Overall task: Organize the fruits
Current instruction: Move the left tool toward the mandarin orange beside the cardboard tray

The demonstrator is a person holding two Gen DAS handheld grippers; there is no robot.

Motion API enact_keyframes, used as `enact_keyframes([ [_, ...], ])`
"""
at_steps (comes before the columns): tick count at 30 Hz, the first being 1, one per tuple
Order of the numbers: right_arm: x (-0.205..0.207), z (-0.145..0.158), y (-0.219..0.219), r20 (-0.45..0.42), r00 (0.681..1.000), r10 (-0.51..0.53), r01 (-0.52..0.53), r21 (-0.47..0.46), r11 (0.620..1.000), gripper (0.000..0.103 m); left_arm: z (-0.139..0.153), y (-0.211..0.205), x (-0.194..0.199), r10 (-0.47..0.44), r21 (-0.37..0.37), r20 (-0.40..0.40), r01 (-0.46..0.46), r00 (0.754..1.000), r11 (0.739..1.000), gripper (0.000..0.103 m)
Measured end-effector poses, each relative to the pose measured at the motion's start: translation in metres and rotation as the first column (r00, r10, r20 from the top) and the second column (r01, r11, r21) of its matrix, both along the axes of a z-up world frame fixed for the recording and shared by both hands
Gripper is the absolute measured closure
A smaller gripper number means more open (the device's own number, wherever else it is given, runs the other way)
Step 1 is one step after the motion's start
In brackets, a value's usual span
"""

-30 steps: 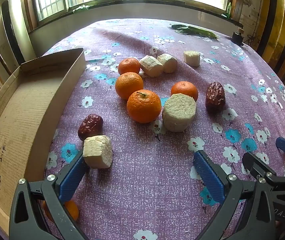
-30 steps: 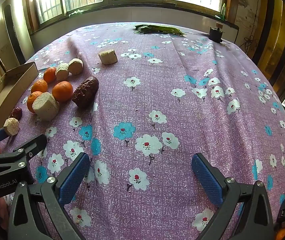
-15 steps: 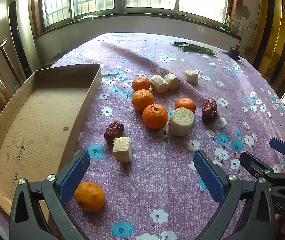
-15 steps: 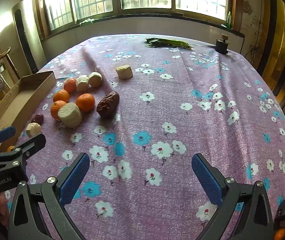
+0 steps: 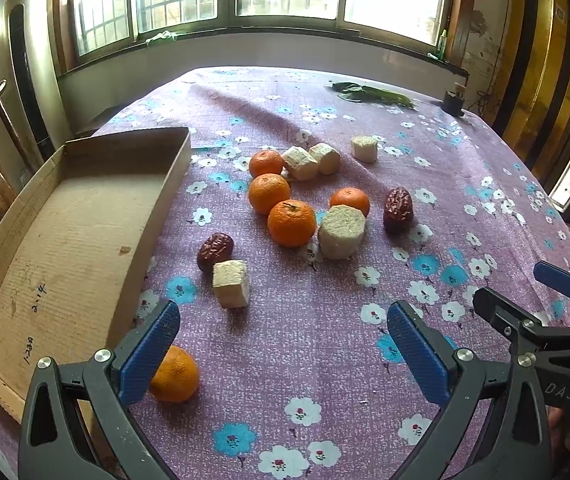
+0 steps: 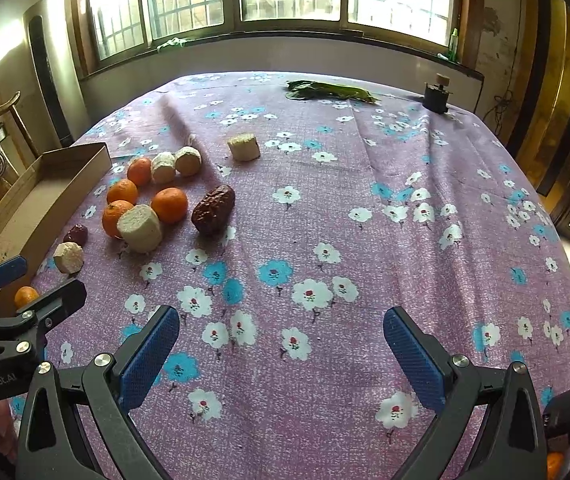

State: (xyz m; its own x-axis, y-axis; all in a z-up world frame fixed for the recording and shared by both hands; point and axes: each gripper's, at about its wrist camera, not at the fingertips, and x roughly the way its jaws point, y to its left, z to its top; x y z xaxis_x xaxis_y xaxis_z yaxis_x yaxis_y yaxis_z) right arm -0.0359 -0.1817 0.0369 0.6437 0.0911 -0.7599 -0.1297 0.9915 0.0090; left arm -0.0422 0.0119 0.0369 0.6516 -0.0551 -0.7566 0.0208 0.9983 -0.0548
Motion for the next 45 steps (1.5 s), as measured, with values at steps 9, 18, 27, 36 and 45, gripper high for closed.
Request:
enact_keyframes([
  [9,-0.001,0.002,-0.012,0.005,1.000,-0.025,0.025,0.016,1.000,0.000,-0.002,-0.006,-0.001,-0.023,-0.004,-0.012,0.023,1.000,1.000,0.000],
  [18,-0.001,0.000,-0.006,0.001,1.000,-0.003,0.003,0.007,1.000,0.000,-0.014,0.001,0.007,-0.025,-0.027,-0.064,0.024,0.998,0.999,0.000],
  [27,0.002,-0.001,0.000,-0.011,1.000,0.019,-0.019,0.015,1.000,0.000,-0.013,0.021,0.014,0.025,-0.025,-0.071,-0.026,0.997,0.999,0.000],
  [36,0.009,0.004,0.005,-0.006,1.000,0.027,-0.027,0.041,0.999,0.000,-0.012,0.055,0.018,0.066,-0.036,-0.105,-0.070,0.992,0.997,0.000],
  [45,0.008,0.007,0.036,0.005,0.990,0.141,-0.141,0.012,0.990,0.000,0.012,0.059,0.008,-0.030,-0.068,-0.078,0.025,0.996,0.997,0.000],
])
